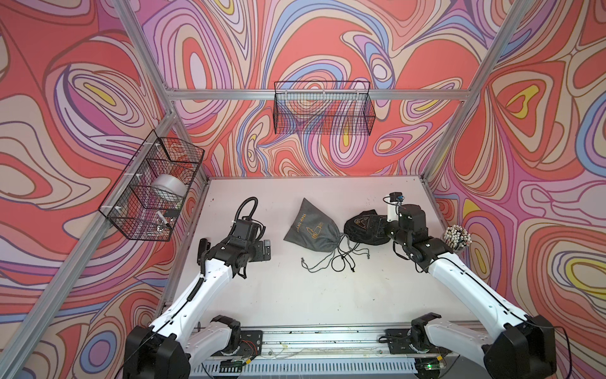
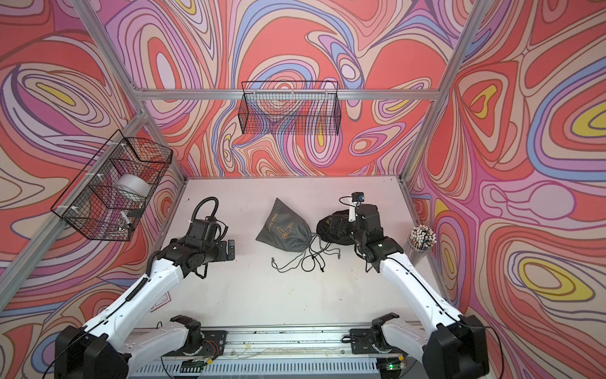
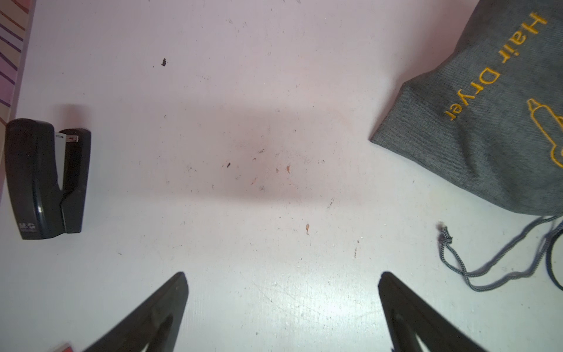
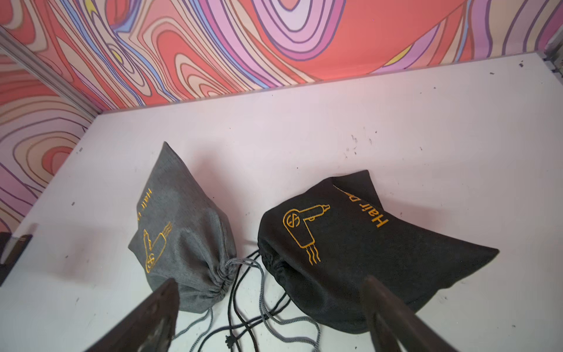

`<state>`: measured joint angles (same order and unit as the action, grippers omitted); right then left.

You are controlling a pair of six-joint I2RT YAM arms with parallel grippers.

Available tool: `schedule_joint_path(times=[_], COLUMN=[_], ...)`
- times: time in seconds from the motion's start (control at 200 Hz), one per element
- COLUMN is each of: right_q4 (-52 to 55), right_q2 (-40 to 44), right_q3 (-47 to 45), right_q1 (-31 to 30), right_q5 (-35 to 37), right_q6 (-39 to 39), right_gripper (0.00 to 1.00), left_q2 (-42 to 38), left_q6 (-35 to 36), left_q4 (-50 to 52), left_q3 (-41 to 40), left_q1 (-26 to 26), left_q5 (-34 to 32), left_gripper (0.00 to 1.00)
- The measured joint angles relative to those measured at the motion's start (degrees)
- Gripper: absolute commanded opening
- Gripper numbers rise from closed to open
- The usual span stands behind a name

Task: Pack away hair dryers
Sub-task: Place the drawstrings on both sides at the center of the board, then reset both arms

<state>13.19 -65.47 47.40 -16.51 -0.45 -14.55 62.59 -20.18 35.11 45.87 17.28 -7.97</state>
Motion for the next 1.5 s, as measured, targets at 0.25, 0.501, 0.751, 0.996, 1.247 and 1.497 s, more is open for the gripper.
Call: schedule_joint_path(times=[0.25, 0.501, 0.751, 0.996, 1.247, 1.497], right_q4=[-12.5, -38.8, -58.4, -65.9, -66.6, -66.7], right_q2=[4.1, -3.8, -23.5, -32.2, -32.3, -32.3], right_q3=[-13.3, -27.5, -26.1, -21.1, -21.1, -21.1], right_q1=[0.3, 7.5, 11.7, 15.5, 15.7, 15.7], right_q5=[10.1, 13.3, 12.4, 8.0, 6.5, 6.3], right_q6=[4.8, 9.1, 12.6, 13.0, 13.0, 13.0], right_gripper=[0.98, 0.98, 0.96, 0.98, 0.98, 0.98], left_q2=[-1.7, -7.5, -4.8, 13.1, 25.0, 25.7], left_q6=[0.1, 2.3, 11.8, 19.6, 19.6, 19.2], left_q4=[-5.3, -17.5, -36.3, -61.2, -78.6, -85.6], left_q3=[-2.9, -14.1, -20.2, -23.9, -24.7, -25.5], left_q1=[0.0, 0.0, 0.0, -6.8, -15.1, -12.6], left_q5=[-2.1, -7.9, -13.1, -6.5, -1.5, -5.2], left_gripper=[1.00, 1.00, 1.00, 0.94, 1.00, 1.00])
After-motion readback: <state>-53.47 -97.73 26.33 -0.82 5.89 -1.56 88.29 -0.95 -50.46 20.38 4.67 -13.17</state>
